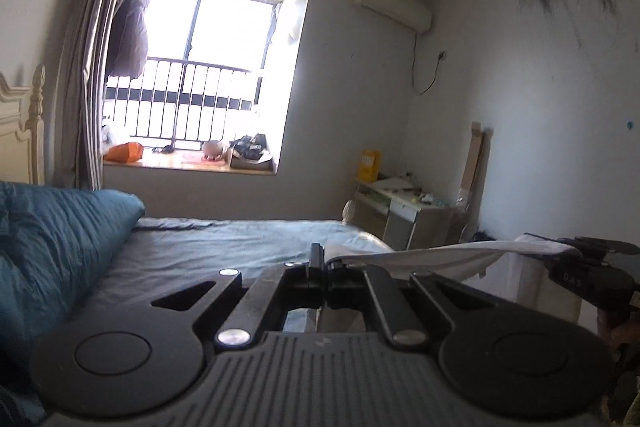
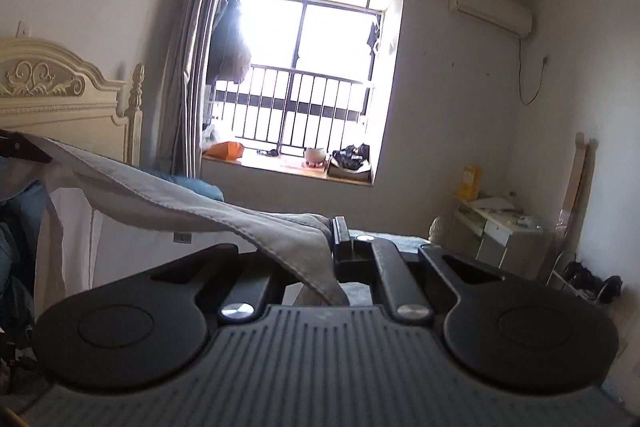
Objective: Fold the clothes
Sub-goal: 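Raise the shirt with both grippers and shake it out, then lay the shirt flat on the bed and open both grippers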
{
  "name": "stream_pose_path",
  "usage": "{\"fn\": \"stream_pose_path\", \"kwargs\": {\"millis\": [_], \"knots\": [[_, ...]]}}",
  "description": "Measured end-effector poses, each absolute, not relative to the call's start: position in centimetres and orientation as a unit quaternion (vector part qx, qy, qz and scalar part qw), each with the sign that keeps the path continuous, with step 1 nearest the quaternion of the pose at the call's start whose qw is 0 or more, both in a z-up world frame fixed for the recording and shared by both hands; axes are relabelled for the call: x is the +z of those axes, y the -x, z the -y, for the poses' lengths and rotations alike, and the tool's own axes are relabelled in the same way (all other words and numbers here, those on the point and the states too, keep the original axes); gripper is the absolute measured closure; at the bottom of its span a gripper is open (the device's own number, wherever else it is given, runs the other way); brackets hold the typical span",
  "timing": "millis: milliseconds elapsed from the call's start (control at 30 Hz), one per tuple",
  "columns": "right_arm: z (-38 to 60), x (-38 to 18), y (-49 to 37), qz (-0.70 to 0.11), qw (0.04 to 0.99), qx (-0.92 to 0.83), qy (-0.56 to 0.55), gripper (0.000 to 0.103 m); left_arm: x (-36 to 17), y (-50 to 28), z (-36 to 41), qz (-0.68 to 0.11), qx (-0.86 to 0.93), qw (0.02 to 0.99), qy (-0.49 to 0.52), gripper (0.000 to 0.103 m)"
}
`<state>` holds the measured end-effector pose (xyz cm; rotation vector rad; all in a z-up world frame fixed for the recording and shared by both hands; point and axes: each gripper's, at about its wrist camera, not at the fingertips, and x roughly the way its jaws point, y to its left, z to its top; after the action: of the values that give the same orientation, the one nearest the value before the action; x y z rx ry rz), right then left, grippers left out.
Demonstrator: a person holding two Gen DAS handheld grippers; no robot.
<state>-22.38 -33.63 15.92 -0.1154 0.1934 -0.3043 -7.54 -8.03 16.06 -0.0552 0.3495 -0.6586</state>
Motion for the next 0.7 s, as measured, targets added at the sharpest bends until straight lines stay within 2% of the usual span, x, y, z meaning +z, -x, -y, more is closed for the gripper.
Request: {"fn": "stream_pose_path", "kwargs": {"millis": [267,500,700], "knots": [[39.8,5.5,11.2,-0.184,0.979,-0.088,-0.008,0.100,6.6,-3.8,14.0,-0.294,-0.238,0.926,0.016,0.101],[41.2,-4.5,2.2,-0.252,0.966,-0.062,-0.014,0.100,-2.9,-14.5,16.8,-0.341,-0.211,0.916,0.011,0.101],[42.4,-12.4,-4.8,-0.308,0.949,-0.068,0.010,0.100,-14.0,-21.3,18.9,-0.382,-0.203,0.902,-0.010,0.101]]}}
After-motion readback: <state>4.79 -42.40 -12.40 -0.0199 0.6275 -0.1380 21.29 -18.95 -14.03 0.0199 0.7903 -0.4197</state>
